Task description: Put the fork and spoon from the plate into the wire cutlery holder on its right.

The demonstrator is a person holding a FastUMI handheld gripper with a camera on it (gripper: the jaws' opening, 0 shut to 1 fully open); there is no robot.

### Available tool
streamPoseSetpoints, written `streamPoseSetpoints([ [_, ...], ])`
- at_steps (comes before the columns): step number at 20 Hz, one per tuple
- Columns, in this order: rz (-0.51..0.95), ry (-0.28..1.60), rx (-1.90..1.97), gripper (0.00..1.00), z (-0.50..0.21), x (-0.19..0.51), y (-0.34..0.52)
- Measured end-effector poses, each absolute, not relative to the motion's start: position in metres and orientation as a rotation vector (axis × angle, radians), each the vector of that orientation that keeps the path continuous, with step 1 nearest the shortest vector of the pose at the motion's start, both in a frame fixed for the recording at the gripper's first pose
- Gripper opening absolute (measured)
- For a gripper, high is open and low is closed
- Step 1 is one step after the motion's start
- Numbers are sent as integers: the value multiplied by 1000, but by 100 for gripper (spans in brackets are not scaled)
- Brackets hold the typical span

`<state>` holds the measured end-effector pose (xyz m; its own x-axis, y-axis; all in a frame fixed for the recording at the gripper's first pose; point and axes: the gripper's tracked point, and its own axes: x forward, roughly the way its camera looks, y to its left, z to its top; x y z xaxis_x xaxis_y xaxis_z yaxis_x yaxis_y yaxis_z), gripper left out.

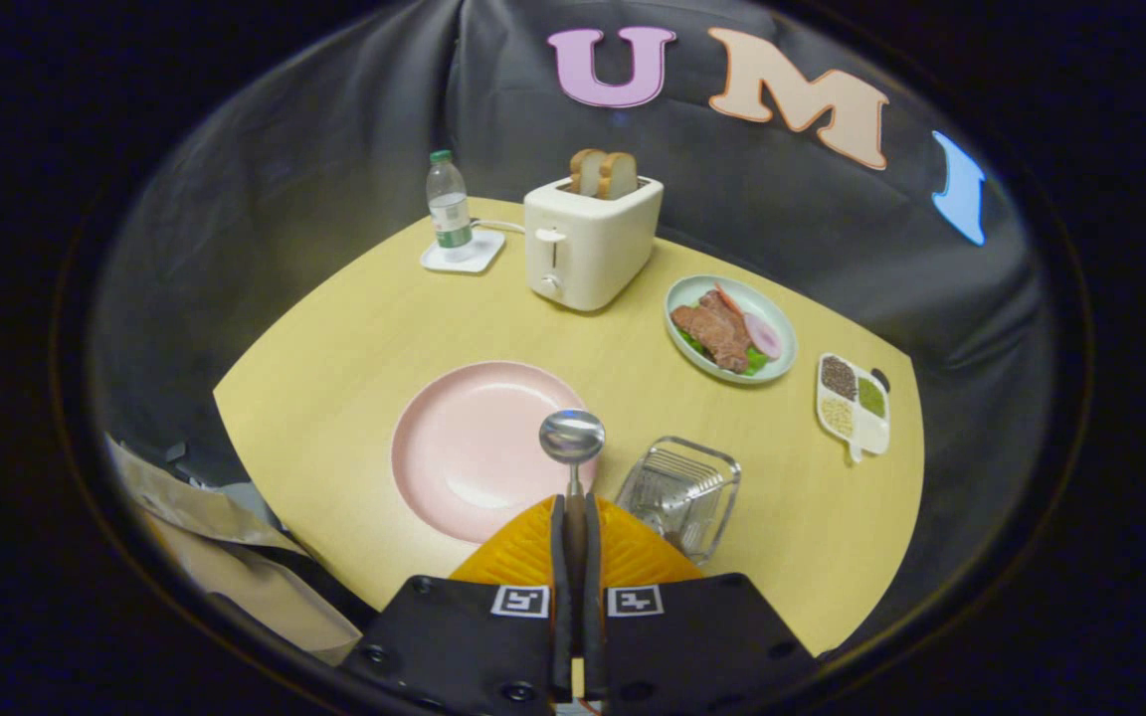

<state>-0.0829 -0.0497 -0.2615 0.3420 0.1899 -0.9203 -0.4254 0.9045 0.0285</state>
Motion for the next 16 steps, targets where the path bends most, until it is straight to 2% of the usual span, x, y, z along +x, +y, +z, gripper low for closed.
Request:
streamPoseSetpoints([
  [13, 333, 1211, -239, 7, -257, -84, -111],
  [16, 313, 1208, -252, 10, -259, -80, -116],
])
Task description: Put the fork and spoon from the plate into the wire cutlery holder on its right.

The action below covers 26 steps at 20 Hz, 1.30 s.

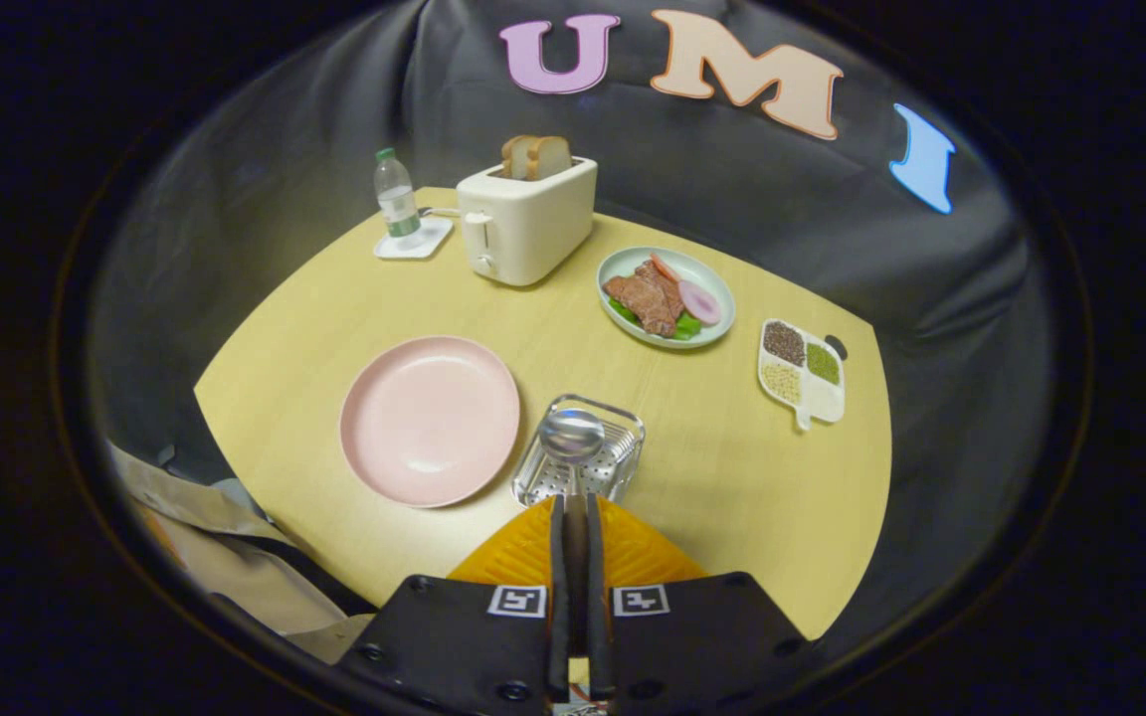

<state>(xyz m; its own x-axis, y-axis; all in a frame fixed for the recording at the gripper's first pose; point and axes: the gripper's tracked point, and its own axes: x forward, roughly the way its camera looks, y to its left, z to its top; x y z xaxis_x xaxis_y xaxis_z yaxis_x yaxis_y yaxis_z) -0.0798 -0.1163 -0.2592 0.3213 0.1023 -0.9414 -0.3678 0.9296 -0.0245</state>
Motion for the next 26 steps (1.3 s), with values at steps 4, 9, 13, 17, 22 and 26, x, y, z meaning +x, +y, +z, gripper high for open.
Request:
streamPoseSetpoints([
  [4, 291, 1182, -211, 11, -254, -70, -113],
  [9, 262, 1129, -182, 45, -243, -61, -114],
  [13, 235, 1033, -137, 75, -220, -52, -106],
  [17, 217, 835, -90, 92, -181, -37, -86],
  [22, 161, 585, -52, 98, -127, -31, -66],
  [26, 87, 454, -52, 97, -99, -36, -67],
])
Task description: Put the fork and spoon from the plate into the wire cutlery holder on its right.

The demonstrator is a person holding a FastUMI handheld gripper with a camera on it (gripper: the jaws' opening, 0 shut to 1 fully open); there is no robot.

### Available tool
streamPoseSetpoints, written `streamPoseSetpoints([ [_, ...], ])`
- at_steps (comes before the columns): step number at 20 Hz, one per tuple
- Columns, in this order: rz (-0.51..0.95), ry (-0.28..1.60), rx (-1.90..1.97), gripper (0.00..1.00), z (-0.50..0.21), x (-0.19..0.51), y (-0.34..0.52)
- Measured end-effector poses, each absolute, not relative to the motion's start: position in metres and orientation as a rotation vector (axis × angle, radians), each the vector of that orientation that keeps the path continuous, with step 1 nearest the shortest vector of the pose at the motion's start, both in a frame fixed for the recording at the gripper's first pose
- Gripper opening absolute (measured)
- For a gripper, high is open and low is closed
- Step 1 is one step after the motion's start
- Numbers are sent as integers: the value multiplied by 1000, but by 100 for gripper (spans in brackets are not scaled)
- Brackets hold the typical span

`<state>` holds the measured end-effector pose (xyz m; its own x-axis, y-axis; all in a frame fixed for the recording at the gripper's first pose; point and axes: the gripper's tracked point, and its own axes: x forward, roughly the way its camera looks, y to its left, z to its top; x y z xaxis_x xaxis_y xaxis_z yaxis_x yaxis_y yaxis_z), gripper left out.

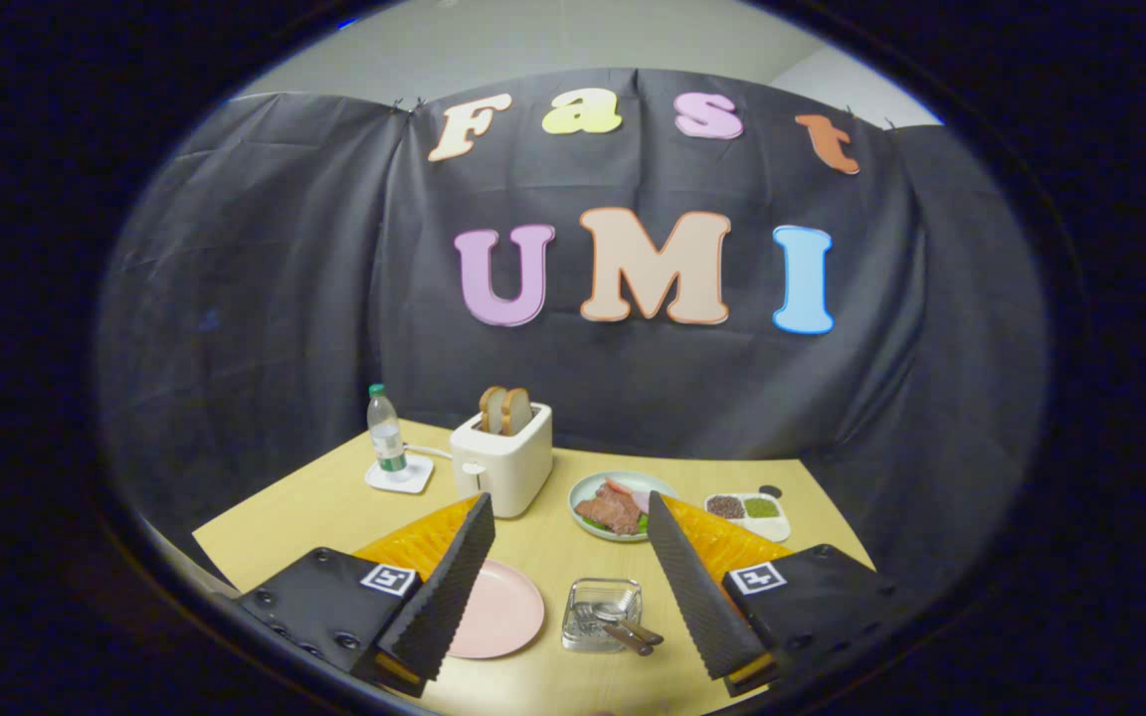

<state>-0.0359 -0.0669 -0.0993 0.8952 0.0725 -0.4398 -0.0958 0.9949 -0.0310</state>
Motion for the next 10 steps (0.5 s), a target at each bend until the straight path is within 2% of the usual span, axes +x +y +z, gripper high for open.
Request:
streamPoseSetpoints([
  [6, 20, 283, -50, 98, -75, -44, -68],
  [10, -3, 253, -65, 97, -75, -51, -67],
])
